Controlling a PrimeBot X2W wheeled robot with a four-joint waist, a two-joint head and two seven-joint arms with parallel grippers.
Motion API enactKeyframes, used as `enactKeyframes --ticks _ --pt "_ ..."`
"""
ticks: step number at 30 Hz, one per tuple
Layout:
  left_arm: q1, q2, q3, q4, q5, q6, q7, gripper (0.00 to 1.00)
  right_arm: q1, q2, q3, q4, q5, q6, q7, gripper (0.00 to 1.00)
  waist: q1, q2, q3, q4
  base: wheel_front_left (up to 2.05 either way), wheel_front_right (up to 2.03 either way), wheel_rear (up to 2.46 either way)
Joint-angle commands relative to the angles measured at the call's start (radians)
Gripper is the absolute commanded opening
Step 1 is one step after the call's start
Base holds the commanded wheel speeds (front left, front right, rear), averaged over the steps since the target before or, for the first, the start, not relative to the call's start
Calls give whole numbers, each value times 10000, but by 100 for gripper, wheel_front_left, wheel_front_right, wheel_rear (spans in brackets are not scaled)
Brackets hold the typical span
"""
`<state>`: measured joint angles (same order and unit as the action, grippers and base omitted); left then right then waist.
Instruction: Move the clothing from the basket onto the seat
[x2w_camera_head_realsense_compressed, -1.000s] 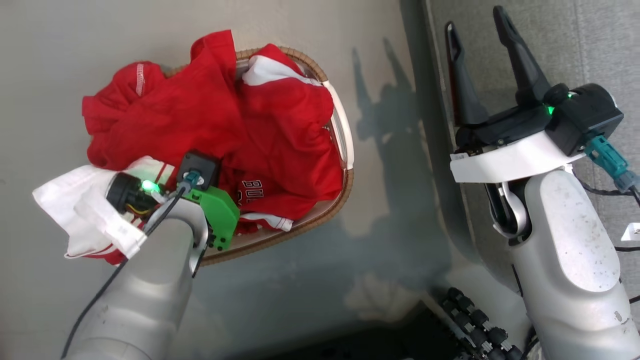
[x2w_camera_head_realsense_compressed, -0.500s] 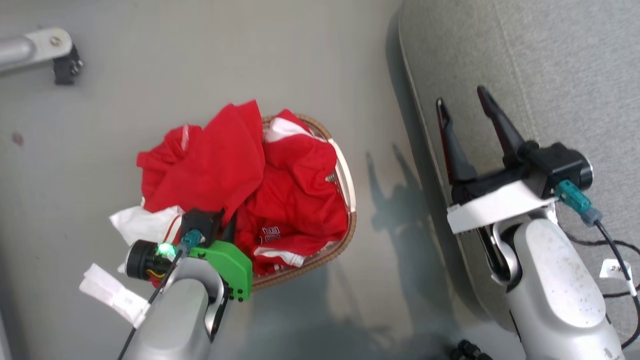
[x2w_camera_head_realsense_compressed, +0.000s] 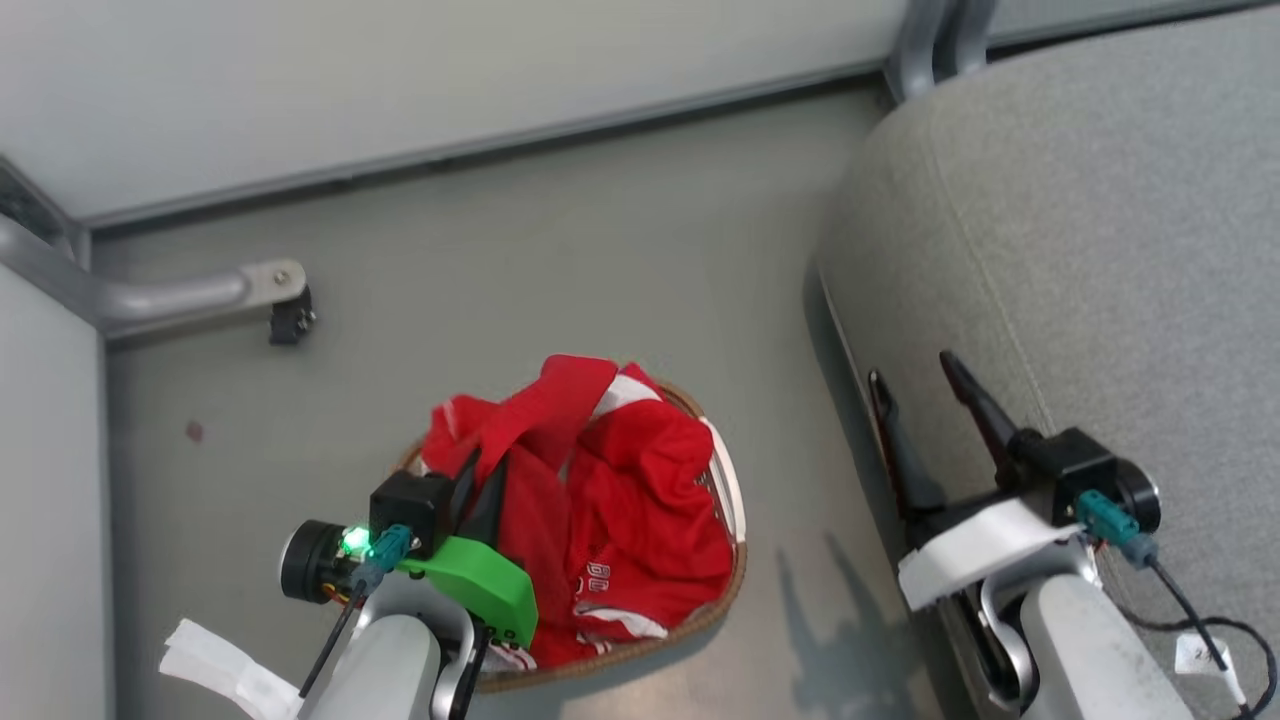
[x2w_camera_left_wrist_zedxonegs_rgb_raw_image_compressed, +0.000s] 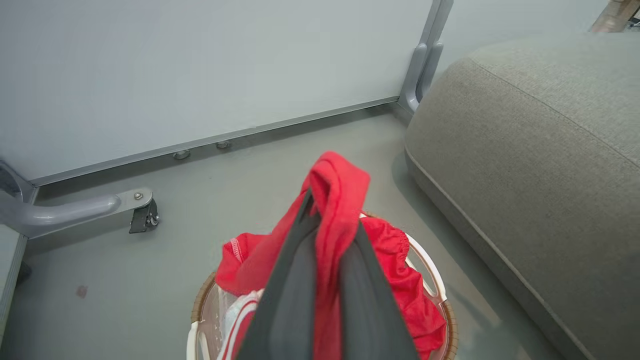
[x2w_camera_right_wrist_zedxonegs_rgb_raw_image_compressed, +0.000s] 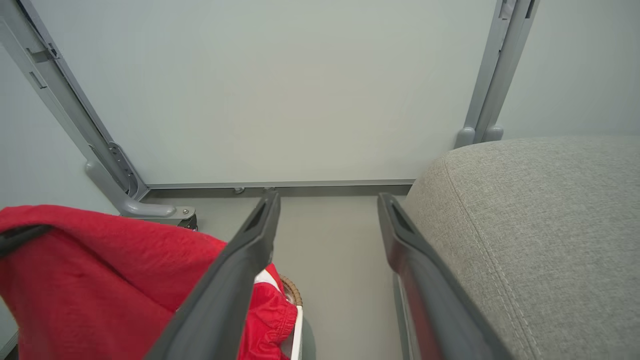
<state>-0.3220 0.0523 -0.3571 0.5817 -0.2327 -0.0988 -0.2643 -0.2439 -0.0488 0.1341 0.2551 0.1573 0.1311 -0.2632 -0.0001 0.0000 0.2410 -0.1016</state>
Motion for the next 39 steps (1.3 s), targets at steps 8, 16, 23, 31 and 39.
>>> enactKeyframes --ticks 8,16,23,31,39 --pt "508 -3 70 -1823 -288 -136 -4 0 1032 -44 282 328 -14 -6 -24 100 1 0 -2092 602 0 0 0" --pt "65 -2 -133 -3274 -638 22 -1 0 1500 -44 566 492 -46 -5 -24 100 1 0 -2398 655 0 0 0" --pt "-214 -3 -503 -3562 -973 128 -1 0 1319 -139 1695 769 -195 -6 -24 100 1 0 -2377 826 0 0 0" --pt "-497 -4 -1196 -3662 -1284 229 -1 0 -299 -415 4082 868 287 -7 -24 100 1 0 -2250 1184 0 0 0" --pt "-710 -3 -1992 -3630 -1612 300 -1 0 -2147 -228 5628 1569 690 -7 -22 100 1 0 -2210 1646 0 0 0"
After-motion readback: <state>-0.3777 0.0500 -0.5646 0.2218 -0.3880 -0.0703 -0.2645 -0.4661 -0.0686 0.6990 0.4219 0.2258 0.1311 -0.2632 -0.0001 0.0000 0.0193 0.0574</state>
